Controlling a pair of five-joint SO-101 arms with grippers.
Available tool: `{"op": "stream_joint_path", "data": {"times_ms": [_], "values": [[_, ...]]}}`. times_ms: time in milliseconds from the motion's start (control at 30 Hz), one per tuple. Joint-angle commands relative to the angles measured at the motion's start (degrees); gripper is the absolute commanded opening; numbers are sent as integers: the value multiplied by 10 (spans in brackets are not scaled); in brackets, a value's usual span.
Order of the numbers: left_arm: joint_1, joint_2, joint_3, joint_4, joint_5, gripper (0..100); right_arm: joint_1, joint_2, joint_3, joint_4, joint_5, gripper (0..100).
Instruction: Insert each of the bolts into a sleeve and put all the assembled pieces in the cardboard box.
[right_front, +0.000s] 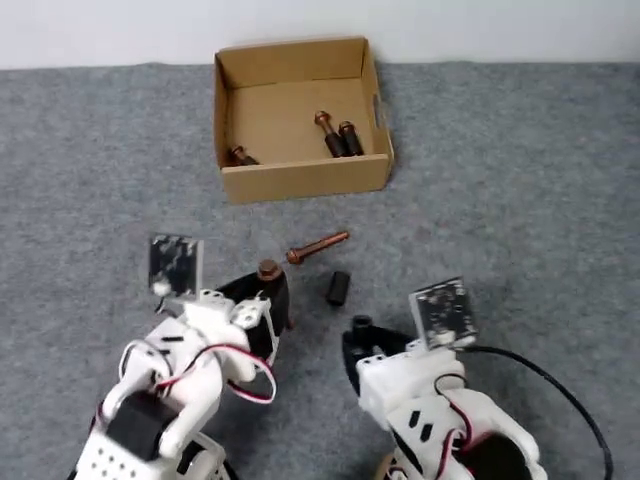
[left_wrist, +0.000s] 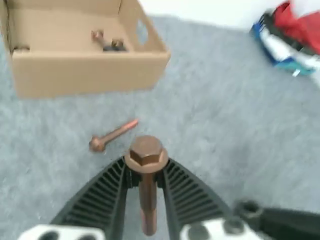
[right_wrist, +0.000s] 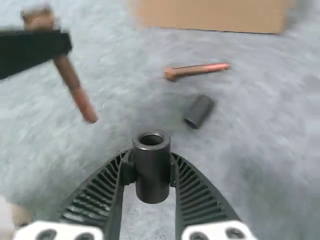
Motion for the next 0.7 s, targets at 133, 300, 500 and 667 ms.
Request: {"op": "stream_joint_path", "data": {"times_ms": [133,300,500,667], "values": [[-2,-185,53,-55,-7,5,-125,0,0,-41,34,8],[2,-171,17,-78,-3,5,-157,0,0,-71,81,8],[25,-171,-1,-90,-3,5,-157,1,0,-73,142,8],[25,-168,-32,-62,-4,5,-151,-1,9,-74,162,8]]}}
